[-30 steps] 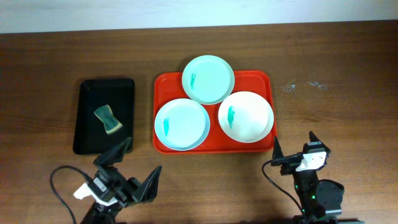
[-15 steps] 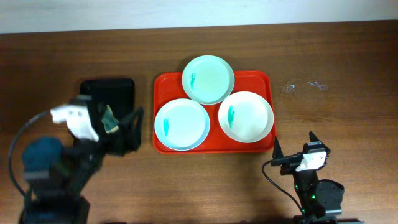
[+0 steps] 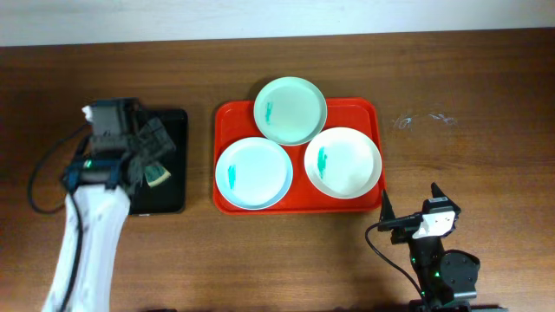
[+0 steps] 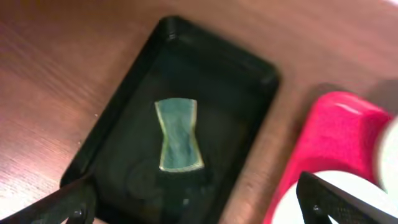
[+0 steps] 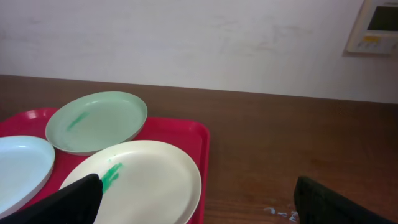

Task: Clean dirty plates on tray and stack at the side
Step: 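Reach the left gripper to the sponge on the black tray, then grasp the yellow-green sponge with the left gripper and lift it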

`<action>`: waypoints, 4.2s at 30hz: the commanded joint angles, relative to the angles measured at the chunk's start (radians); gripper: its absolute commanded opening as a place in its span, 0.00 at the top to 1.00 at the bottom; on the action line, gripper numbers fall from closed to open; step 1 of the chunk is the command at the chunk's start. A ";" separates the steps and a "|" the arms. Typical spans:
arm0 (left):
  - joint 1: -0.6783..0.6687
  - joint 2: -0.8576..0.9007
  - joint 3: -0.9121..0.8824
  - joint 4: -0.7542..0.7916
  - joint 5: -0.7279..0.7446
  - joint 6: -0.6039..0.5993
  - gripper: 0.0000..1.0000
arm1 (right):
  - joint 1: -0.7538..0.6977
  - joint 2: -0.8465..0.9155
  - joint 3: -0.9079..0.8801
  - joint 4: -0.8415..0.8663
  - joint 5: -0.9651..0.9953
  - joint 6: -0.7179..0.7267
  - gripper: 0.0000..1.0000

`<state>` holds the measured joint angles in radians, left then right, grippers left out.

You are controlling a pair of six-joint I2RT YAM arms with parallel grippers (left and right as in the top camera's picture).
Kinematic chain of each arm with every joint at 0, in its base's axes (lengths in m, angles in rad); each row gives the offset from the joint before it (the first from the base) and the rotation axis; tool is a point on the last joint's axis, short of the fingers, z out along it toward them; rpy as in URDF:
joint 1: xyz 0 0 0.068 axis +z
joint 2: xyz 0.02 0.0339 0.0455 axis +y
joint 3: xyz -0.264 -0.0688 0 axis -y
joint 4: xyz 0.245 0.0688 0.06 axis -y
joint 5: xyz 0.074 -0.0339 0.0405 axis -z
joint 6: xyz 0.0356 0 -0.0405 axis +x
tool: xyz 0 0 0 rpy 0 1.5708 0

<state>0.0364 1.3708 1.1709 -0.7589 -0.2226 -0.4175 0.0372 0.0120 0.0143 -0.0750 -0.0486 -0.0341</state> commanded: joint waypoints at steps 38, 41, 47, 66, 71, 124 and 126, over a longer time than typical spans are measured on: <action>0.109 0.598 0.012 0.285 0.051 -0.112 0.01 | 0.002 -0.006 -0.009 0.000 0.008 -0.002 0.02; 0.111 0.598 0.012 0.187 0.142 -0.112 0.01 | 0.002 -0.006 -0.009 0.000 0.008 -0.002 0.02; 0.111 0.598 0.012 0.098 0.261 -0.113 0.37 | 0.002 -0.006 -0.009 0.000 0.008 -0.002 0.01; 0.111 0.598 0.012 0.200 0.042 -0.113 0.69 | 0.002 -0.006 -0.009 0.000 0.008 -0.003 0.01; 0.111 0.595 0.028 0.163 0.071 -0.113 1.00 | 0.002 -0.006 -0.009 0.000 0.008 -0.002 0.02; -0.513 0.347 -0.052 0.180 0.248 -0.140 1.00 | 0.002 -0.006 -0.009 0.000 0.008 -0.002 0.01; -0.542 0.369 -0.084 0.257 0.186 -0.148 1.00 | 0.002 -0.006 -0.009 0.000 0.008 -0.002 0.02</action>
<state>-0.4652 1.7115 1.1378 -0.5926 0.1162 -0.4866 0.0372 0.0120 0.0143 -0.0750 -0.0486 -0.0341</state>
